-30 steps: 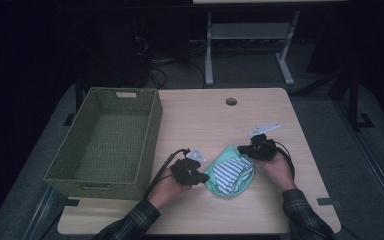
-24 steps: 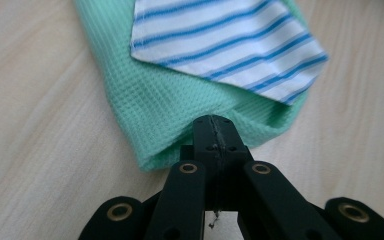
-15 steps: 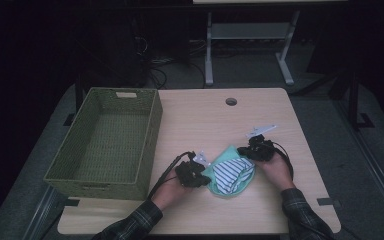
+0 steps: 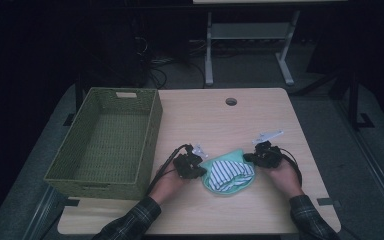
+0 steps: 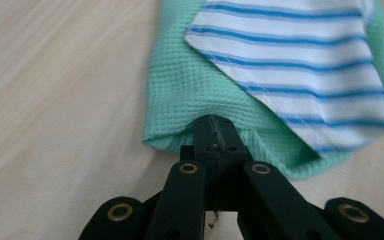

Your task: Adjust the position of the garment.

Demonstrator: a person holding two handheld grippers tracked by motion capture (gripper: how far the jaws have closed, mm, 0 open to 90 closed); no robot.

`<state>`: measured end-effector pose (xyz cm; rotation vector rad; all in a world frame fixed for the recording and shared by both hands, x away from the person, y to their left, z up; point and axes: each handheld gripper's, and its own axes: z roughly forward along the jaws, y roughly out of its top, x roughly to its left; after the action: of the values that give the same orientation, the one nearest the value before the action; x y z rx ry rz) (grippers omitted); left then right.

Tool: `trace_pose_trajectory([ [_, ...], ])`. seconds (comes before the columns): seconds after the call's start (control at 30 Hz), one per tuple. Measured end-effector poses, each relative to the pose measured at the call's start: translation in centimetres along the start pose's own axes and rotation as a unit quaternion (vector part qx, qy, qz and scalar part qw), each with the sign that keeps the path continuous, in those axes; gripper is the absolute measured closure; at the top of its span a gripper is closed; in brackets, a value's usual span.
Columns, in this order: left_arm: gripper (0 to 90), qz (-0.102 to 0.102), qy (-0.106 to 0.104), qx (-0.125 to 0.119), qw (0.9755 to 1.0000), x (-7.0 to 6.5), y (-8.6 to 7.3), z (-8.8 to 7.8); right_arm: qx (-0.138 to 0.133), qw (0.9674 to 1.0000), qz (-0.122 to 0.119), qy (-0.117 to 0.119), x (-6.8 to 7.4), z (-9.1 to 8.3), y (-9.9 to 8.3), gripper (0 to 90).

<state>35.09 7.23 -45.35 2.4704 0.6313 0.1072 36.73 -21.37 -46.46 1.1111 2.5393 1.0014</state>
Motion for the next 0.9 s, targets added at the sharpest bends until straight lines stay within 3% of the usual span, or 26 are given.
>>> trace_pose_trajectory([
  [0.2, 89.8, -0.005, 0.017, -0.003, 0.9998, 1.1, 0.7, 0.4, 0.006, 1.0000, 0.000, 0.006, 0.9, -1.2, -1.3, 89.9],
  [0.4, 89.8, -0.017, 0.016, -0.013, 0.9996, 2.2, 1.1, 0.7, 0.000, 1.0000, 0.002, 0.009, 1.2, -2.1, -2.2, 89.8],
  [0.57, 89.7, -0.030, 0.010, -0.029, 0.9991, 2.5, 0.7, -0.4, -0.039, 0.9992, 0.006, 0.000, 0.0, -3.4, -1.1, 89.8],
  [0.77, 89.6, -0.049, -0.002, -0.051, 0.9975, 2.5, 0.0, -1.6, -0.045, 0.9989, 0.011, -0.004, -1.9, -2.2, 0.5, 89.8],
  [0.9, 86.4, -0.048, -0.005, -0.053, 0.9974, 2.5, -0.5, -2.2, -0.033, 0.9993, 0.018, 0.003, -2.7, -0.5, 1.3, 89.8],
])
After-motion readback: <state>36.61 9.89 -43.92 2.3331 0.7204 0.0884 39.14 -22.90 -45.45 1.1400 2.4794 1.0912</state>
